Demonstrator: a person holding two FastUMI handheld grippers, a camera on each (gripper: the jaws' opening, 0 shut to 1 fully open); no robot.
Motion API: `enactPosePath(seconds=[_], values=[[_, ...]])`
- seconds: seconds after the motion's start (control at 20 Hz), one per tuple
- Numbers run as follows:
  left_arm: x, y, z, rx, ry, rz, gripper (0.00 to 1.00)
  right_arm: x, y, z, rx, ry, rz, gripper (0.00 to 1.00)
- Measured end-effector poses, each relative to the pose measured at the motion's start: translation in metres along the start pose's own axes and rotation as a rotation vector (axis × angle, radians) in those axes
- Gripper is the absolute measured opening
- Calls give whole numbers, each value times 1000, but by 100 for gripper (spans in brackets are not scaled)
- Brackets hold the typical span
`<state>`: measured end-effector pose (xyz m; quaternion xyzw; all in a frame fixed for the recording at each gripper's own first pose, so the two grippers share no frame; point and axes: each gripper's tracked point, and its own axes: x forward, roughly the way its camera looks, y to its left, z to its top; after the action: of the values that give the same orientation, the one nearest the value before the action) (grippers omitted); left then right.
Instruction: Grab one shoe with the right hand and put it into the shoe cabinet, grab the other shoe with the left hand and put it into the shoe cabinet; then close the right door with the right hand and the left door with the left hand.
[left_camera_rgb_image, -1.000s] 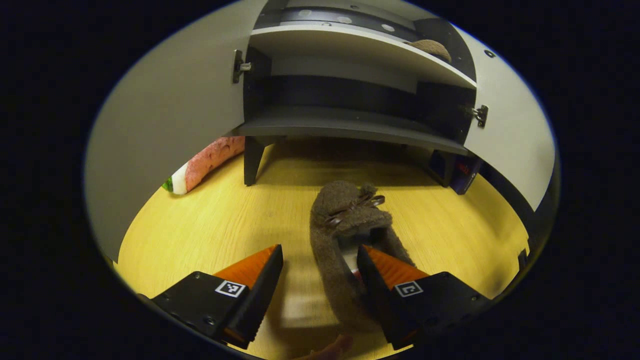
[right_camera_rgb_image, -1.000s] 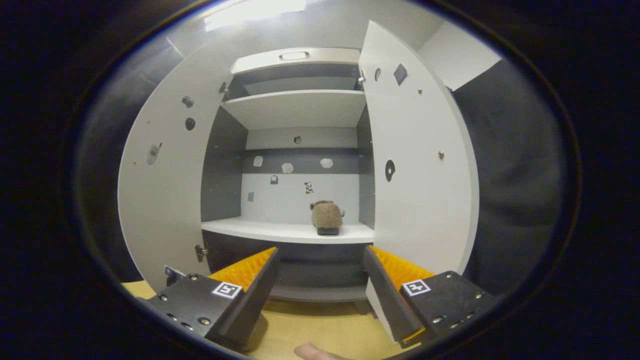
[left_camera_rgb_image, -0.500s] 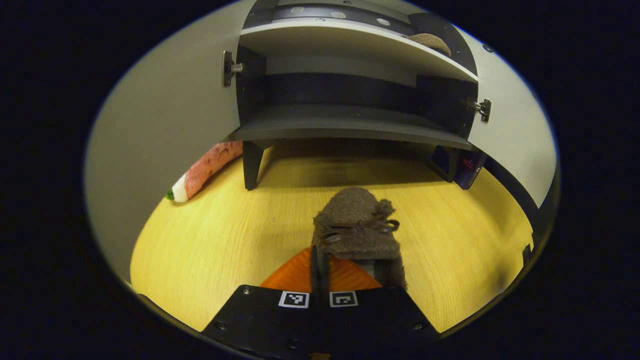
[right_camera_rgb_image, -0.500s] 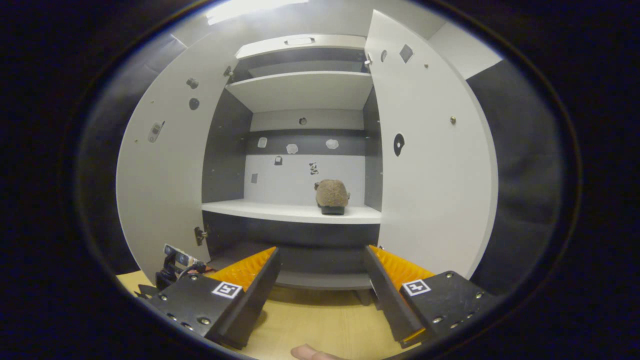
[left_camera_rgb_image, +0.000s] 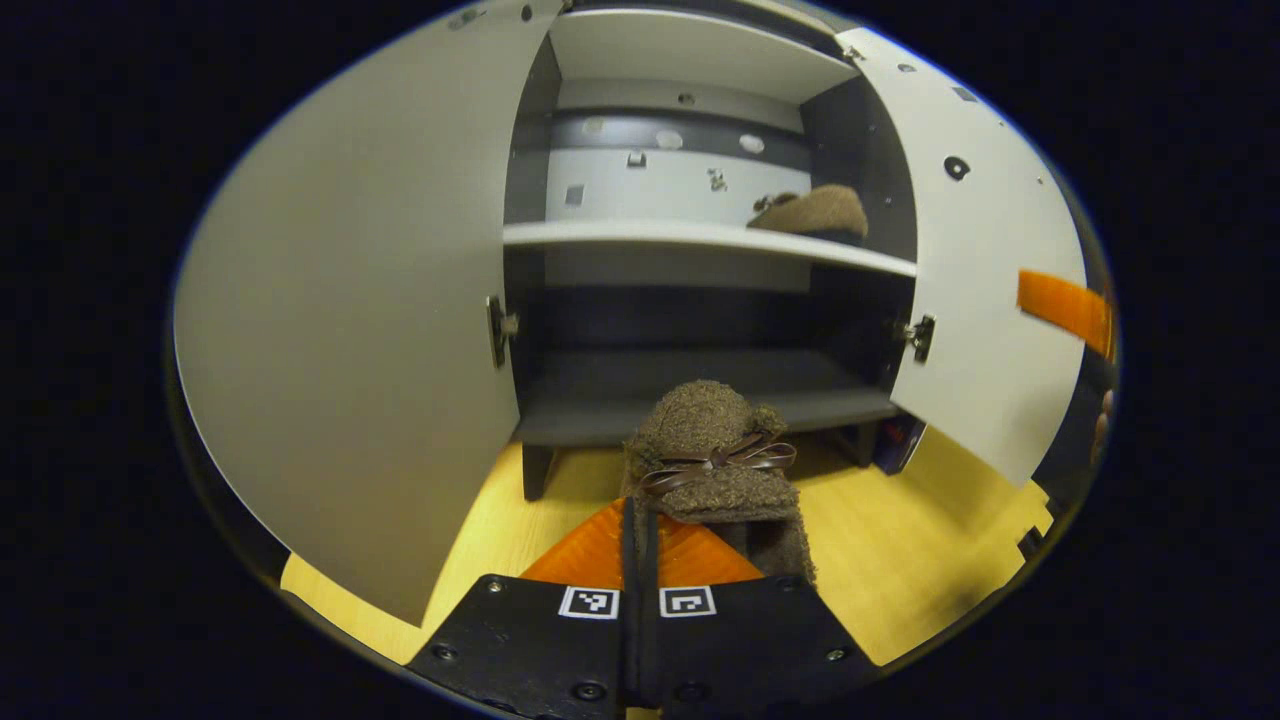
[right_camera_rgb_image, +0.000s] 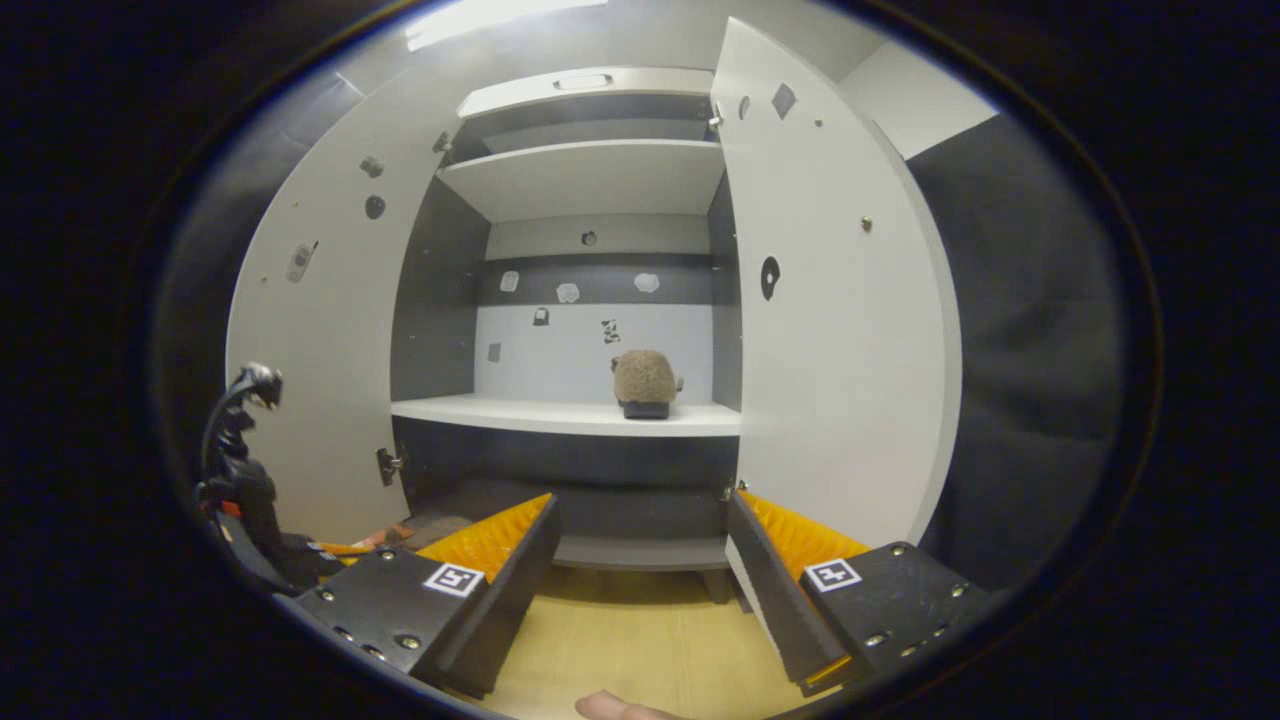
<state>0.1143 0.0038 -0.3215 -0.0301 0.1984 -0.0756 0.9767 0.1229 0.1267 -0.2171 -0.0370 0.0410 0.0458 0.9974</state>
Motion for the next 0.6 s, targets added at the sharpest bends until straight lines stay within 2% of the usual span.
enactPosePath(seconds=[0.2,0.6], values=[[-10,-8,48,-7,-82,-10,1,-2,-3,5,23,-12,7,100],[-14,-8,182,-33,-260,12,0,-3,-16,31,41,-56,18,100]])
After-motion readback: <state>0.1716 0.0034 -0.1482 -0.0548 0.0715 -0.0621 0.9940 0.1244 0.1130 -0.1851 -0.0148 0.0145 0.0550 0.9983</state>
